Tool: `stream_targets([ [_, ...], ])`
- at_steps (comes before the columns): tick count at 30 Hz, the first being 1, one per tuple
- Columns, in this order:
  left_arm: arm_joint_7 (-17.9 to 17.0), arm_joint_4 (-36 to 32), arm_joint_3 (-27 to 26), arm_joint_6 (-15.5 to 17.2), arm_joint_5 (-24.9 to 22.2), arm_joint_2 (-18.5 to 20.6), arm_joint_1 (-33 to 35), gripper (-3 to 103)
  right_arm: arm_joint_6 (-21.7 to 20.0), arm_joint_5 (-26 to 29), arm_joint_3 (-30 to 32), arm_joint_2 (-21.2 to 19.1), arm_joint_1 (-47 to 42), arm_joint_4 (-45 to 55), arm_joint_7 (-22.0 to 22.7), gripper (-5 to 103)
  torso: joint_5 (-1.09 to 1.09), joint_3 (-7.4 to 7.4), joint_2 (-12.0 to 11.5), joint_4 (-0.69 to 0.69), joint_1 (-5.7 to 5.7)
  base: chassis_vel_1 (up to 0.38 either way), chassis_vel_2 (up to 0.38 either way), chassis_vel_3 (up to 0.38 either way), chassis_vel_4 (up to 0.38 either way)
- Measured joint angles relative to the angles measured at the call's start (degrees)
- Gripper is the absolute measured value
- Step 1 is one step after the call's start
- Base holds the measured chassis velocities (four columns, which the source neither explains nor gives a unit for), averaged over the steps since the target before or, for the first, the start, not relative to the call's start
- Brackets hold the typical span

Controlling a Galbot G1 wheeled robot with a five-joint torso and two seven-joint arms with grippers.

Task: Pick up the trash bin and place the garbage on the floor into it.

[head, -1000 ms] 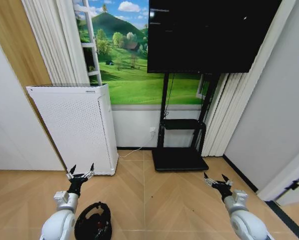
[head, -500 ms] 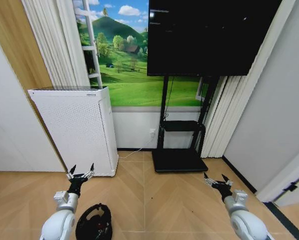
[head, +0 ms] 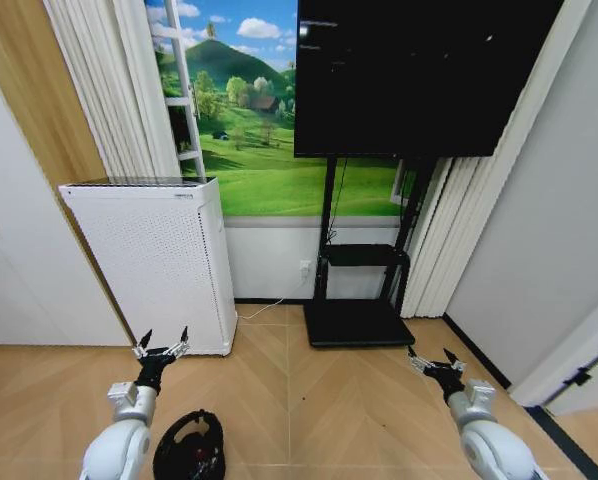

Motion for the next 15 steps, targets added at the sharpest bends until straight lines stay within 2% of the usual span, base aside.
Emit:
stream_targets([
  [6,0.00,0.00,0.00,0.00,0.00,0.00,0.00,100,0.00,0.00,0.00,0.00,0.00,0.00,0.00,100,0.00,0.91,1.50,0.00,0.59,0.000,0.000,0.000,0.000],
  [15,0.00,0.00,0.00,0.00,0.00,0.00,0.00,100,0.00,0.00,0.00,0.00,0.00,0.00,0.00,100,0.00,1.18,1.93,0.00,0.76,0.000,0.000,0.000,0.000],
])
